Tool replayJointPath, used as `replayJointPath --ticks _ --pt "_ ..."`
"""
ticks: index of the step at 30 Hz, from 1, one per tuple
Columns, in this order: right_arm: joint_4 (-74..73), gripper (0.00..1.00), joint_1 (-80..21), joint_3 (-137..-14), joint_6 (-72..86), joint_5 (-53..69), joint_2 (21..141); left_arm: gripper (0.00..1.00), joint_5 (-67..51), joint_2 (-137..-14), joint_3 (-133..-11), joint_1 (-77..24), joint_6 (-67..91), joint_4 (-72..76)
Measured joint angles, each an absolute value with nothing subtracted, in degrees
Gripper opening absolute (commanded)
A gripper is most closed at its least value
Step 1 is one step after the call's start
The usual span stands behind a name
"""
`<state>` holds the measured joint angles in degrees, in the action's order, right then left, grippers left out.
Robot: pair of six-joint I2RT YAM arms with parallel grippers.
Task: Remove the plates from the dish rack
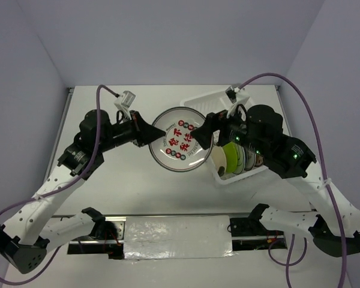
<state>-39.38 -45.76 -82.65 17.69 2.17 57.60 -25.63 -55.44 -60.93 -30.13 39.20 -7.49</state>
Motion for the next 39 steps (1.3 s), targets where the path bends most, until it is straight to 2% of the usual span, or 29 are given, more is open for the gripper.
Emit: replayJointPath --ticks 3,6,10,15,18,19,22,25,27,29,34,39 --pt "-39.3 1.00 -43.3 -80.5 19.3 -5.9 57.4 0.00 -14.9 -59.0 -65.1 -29.1 39.6 -15.2" --pt "-41.9 1.00 -41.6 -79.0 19.9 -13.0 56.8 0.00 -6.4 -66.0 -67.8 -21.5 40.6 -19.8" --pt "-44.8 1.00 -40.7 -78.3 19.3 -17.7 55.1 0.00 -4.1 -80.3 -70.0 -8.2 41.0 -20.7" --pt "-47.1 1.00 -40.1 -77.6 17.6 -19.0 51.9 0.02 -5.7 -98.2 -77.7 -1.9 41.0 -21.3" --pt "-49.2 1.00 -39.2 -77.6 16.4 -20.0 51.3 0.22 -9.1 -108.2 -81.3 -0.1 41.5 -19.2" --pt "-50.0 1.00 -38.8 -77.6 16.0 -20.3 51.3 0.39 -11.0 -110.5 -81.5 0.5 42.8 -18.1" --pt "-52.4 0.99 -37.7 -77.6 14.7 -21.7 51.9 0.71 -12.8 -114.1 -81.1 1.9 43.7 -16.8" --pt "-54.0 0.97 -36.9 -77.3 13.1 -23.1 53.6 0.89 -12.8 -114.6 -80.1 3.0 44.2 -17.1" --pt "-54.6 0.95 -36.0 -76.9 12.4 -23.4 55.4 0.90 -13.1 -114.9 -80.5 3.5 44.5 -17.2" --pt "-54.8 0.95 -35.0 -76.2 12.0 -23.4 57.3 1.00 -13.8 -116.1 -82.3 3.7 44.5 -17.6" --pt "-55.0 0.88 -32.8 -73.8 10.0 -23.6 62.5 1.00 -15.8 -119.3 -86.1 3.8 44.2 -18.9" --pt "-55.3 0.73 -30.8 -73.9 7.8 -28.8 65.5 0.99 -10.2 -112.5 -83.2 3.7 43.9 -26.1"
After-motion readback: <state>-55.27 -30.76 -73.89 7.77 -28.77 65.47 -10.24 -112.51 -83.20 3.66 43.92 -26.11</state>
